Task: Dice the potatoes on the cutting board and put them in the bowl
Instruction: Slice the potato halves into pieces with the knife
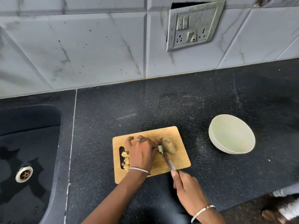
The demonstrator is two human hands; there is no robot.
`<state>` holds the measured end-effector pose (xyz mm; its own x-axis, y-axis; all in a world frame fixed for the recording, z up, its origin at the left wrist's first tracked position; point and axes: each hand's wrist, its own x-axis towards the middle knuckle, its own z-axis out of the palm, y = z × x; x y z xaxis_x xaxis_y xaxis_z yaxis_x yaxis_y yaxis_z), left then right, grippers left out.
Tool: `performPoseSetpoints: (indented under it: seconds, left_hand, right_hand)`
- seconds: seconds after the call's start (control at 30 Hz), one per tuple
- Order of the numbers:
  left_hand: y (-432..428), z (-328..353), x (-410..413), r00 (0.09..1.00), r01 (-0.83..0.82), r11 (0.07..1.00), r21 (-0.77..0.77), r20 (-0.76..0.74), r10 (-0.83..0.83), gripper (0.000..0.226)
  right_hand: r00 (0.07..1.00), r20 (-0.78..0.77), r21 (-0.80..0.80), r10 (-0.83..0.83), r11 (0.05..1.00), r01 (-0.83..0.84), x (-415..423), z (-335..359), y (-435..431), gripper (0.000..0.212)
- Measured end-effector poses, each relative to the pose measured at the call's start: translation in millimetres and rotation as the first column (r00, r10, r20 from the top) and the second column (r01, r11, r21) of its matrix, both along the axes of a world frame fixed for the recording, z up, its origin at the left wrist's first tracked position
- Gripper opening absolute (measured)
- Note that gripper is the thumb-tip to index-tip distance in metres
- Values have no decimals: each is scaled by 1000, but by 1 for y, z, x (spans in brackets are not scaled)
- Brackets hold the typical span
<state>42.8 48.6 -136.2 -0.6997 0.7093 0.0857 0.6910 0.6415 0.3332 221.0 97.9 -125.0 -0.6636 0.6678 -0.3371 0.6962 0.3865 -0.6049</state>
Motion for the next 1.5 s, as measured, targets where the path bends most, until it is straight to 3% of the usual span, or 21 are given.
performPoseSetpoints:
  seconds: [0.23,0.53,0.67,0.93,1.13,1.3,1.5]
  left_hand:
    - [1,0,1,1000,-5,1000,-10,-8,5,13]
    - [2,8,4,997,-81,995,-58,-22,79,11]
    - [-3,10,-3,990,-138,989,-45,-28,137,10]
    - [-21,21,-7,985,-168,986,-17,35,168,12]
    - [-31,27,-15,990,-85,994,64,119,77,22]
    - [-37,26,-21,986,93,996,-13,138,-91,39]
    - [-37,21,-29,989,40,999,38,143,-45,36]
  right_hand:
    - [997,57,16,42,999,-43,-16,-3,2,37]
    - [974,222,263,43,959,-102,-20,7,-22,39]
    - [977,213,223,33,971,-82,-9,12,-30,35]
    - [982,186,295,-8,954,-48,-10,13,-20,36]
    - [976,216,187,41,979,-83,-20,9,-31,35]
    - [988,147,55,55,996,-64,-25,9,-40,30]
    - [994,69,31,79,996,-82,-19,18,-28,41]
